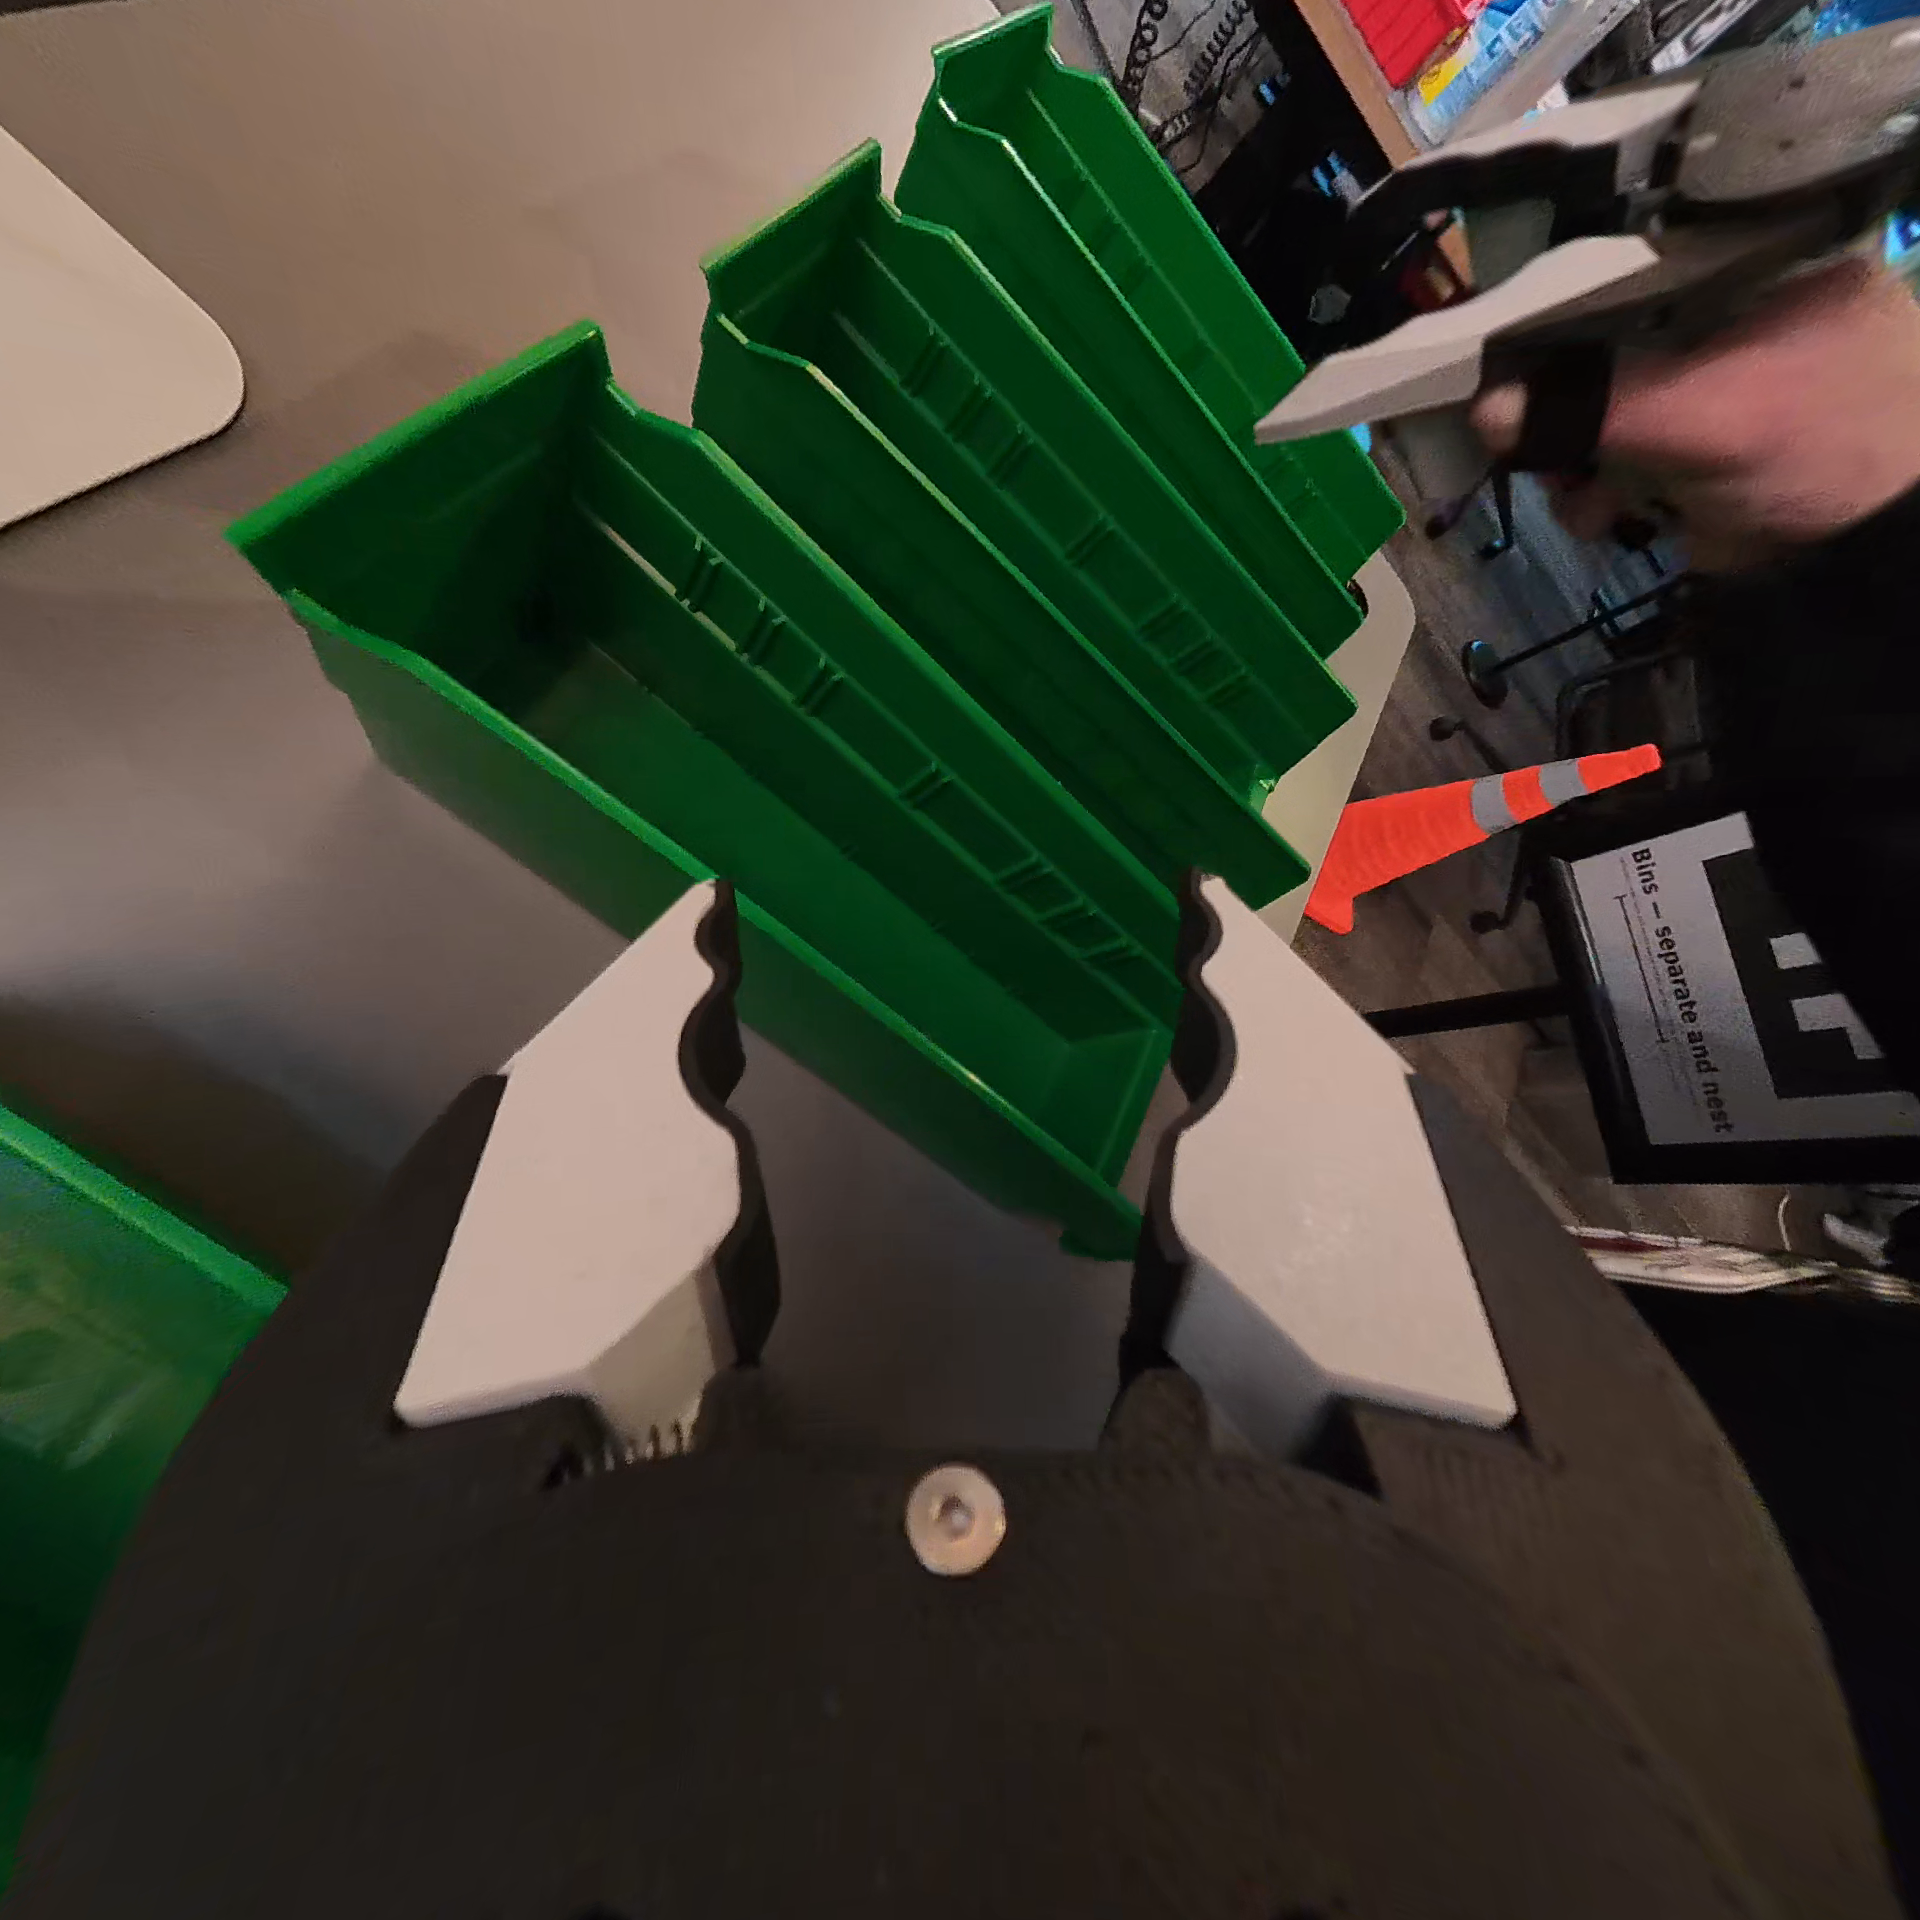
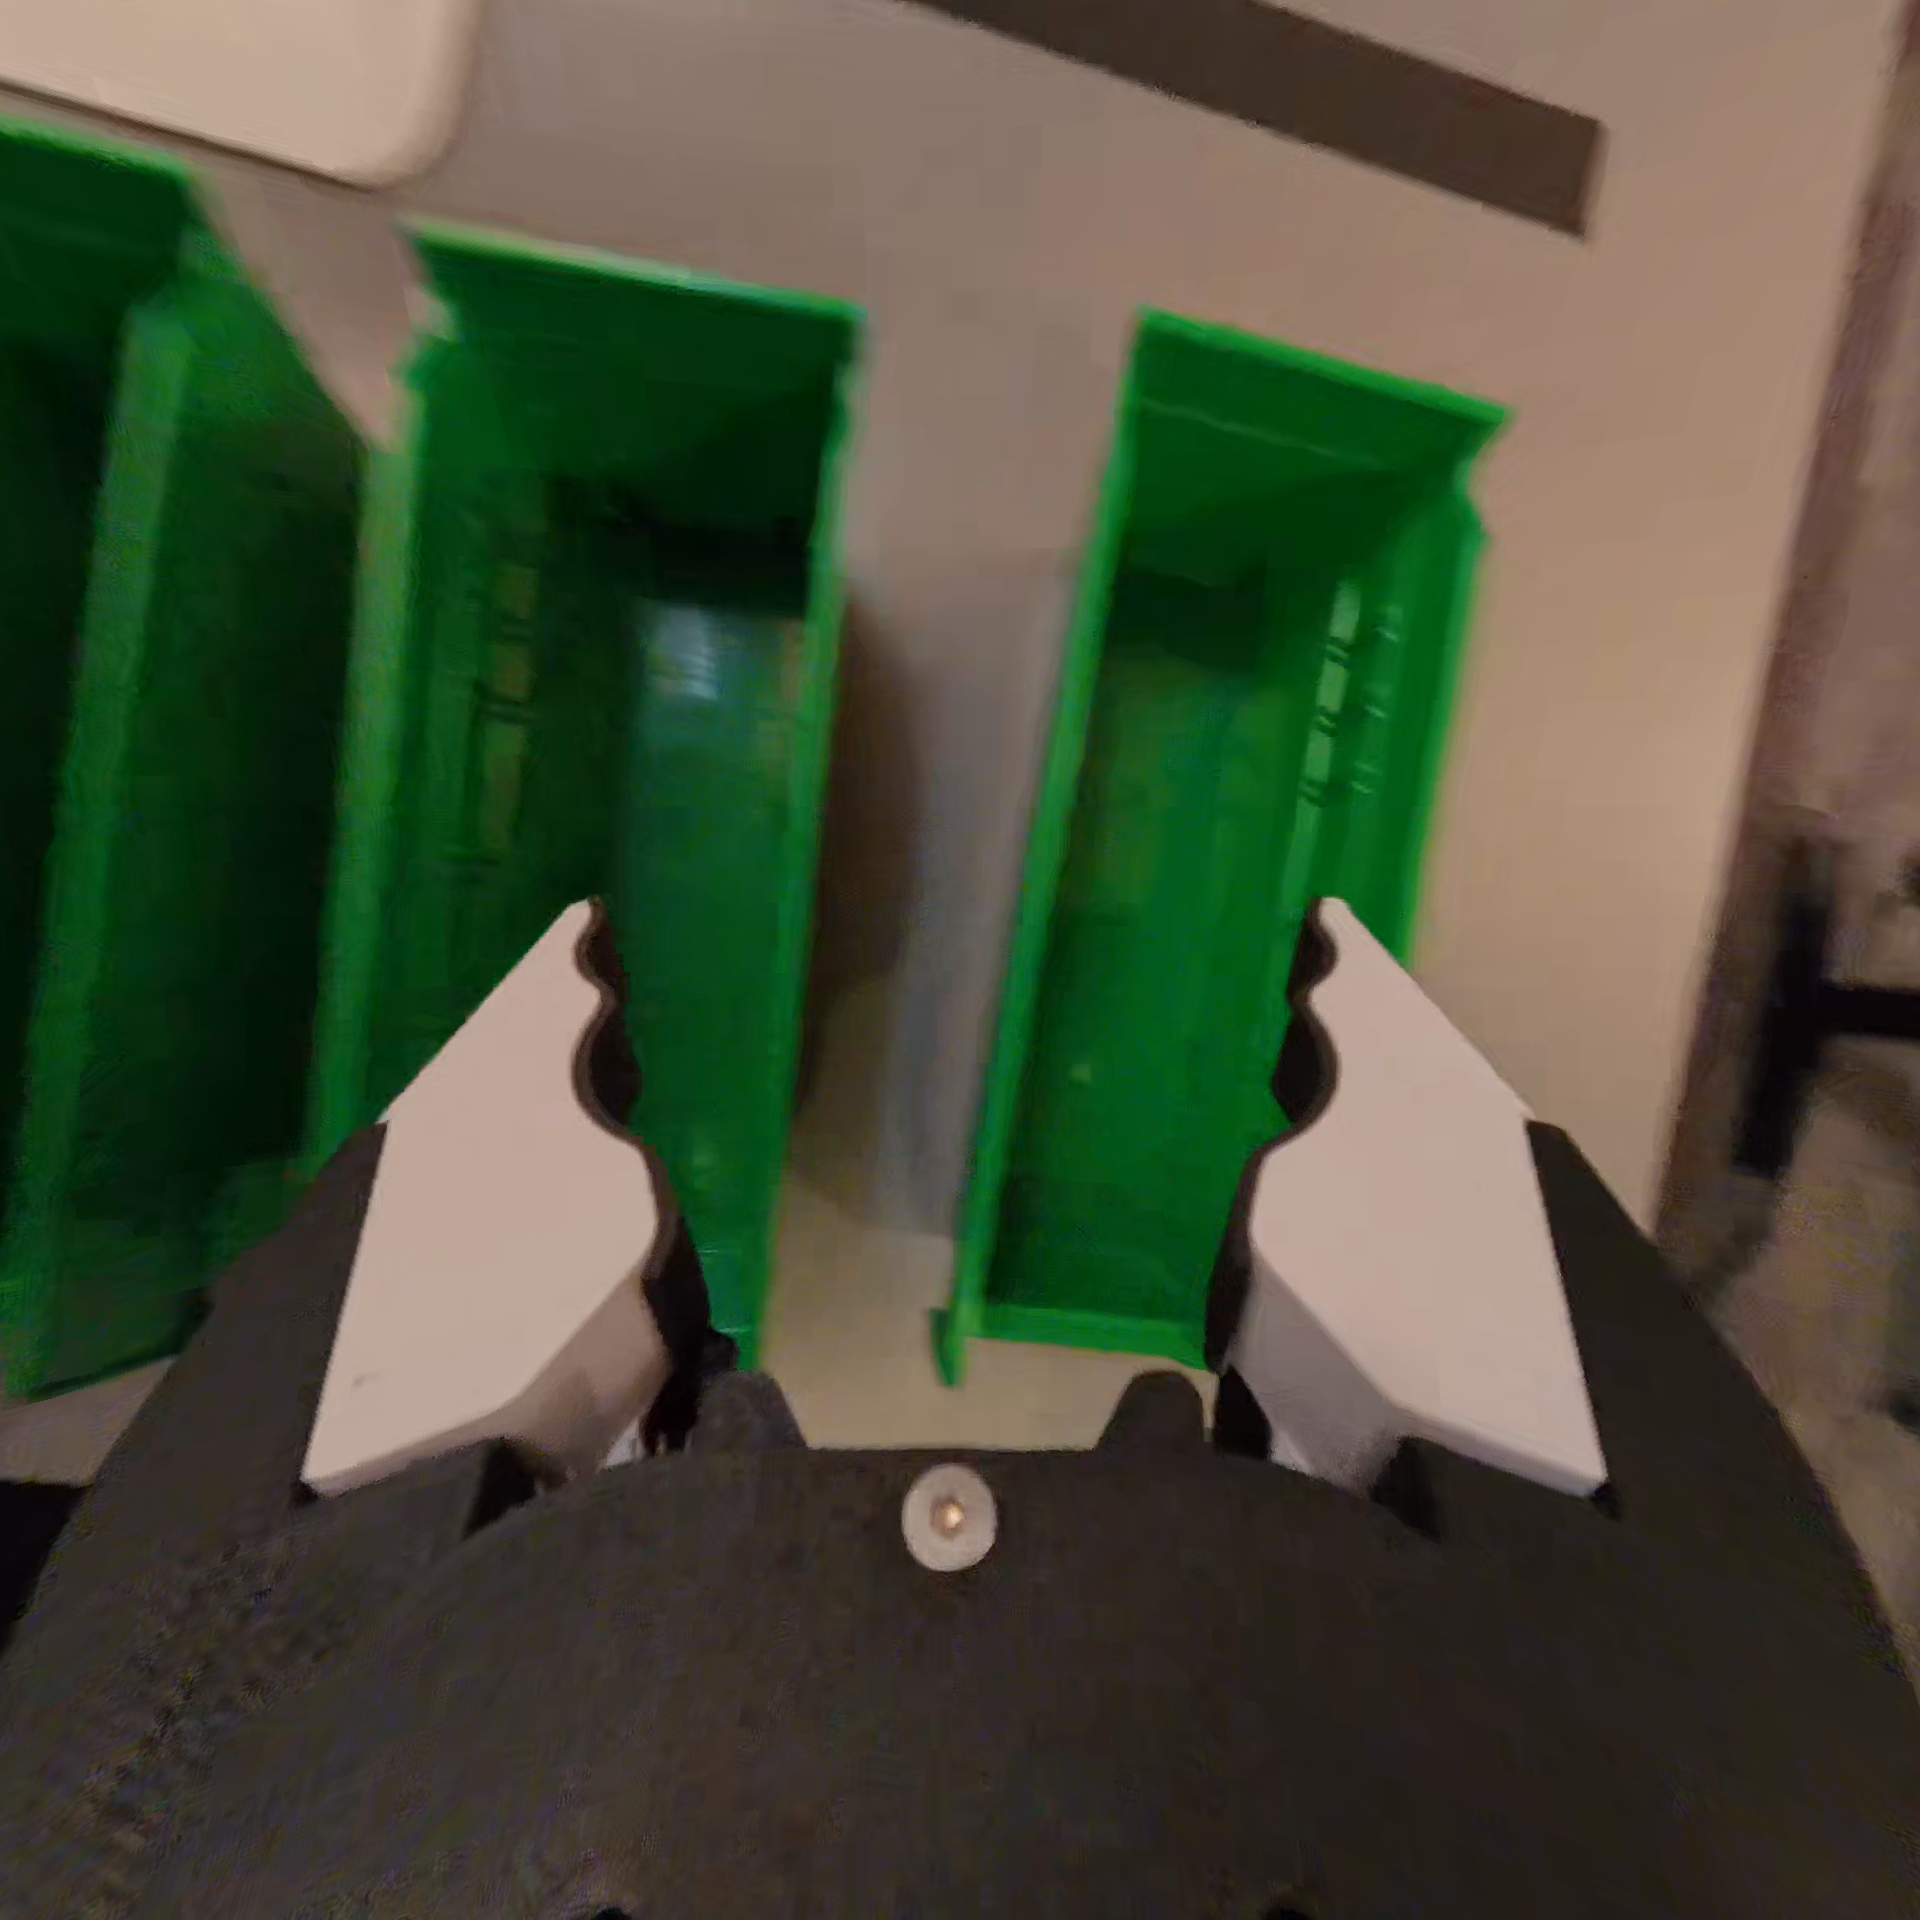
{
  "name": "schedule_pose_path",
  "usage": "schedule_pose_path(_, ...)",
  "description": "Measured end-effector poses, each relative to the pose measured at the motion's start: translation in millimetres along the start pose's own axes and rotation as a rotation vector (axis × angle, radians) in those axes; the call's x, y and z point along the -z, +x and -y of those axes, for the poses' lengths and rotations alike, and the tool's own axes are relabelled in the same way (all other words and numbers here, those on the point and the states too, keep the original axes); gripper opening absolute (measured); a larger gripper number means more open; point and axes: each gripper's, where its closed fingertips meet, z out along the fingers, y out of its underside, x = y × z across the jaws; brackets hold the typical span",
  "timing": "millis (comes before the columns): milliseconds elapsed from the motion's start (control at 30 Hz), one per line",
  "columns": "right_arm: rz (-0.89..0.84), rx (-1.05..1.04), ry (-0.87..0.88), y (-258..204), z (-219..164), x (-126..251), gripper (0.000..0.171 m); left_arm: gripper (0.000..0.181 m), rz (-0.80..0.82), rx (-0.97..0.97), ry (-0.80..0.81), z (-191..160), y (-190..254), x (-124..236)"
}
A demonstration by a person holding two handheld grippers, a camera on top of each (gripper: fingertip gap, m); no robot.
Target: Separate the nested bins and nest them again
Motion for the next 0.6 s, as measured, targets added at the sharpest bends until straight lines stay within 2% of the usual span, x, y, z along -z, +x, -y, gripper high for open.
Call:
schedule_pose_path(100, -0.082, -0.019, -0.102, 46, -25, -21, 0.136, 0.082, 0.015, -0.021, -0.009, -4, -1, 1)
schedule_pose_path(267, -0.015, -0.038, -0.267, 53, -63, -62, 0.134, 0.082, 0.018, -0.016, -0.020, -11, -1, 1)
schedule_pose_path(333, -0.033, -0.027, -0.264, 55, -64, -69, 0.135, 0.082, 0.021, -0.008, -0.019, -12, -2, 2)
schedule_pose_path(433, -0.022, -0.047, -0.218, 59, -54, -65, 0.110, 0.081, 0.022, 0.002, -0.014, -13, -4, 4)
schedule_pose_path(600, -0.004, -0.053, -0.192, 58, -49, -61, 0.099, 0.081, 0.024, 0.007, -0.017, -16, -7, 6)
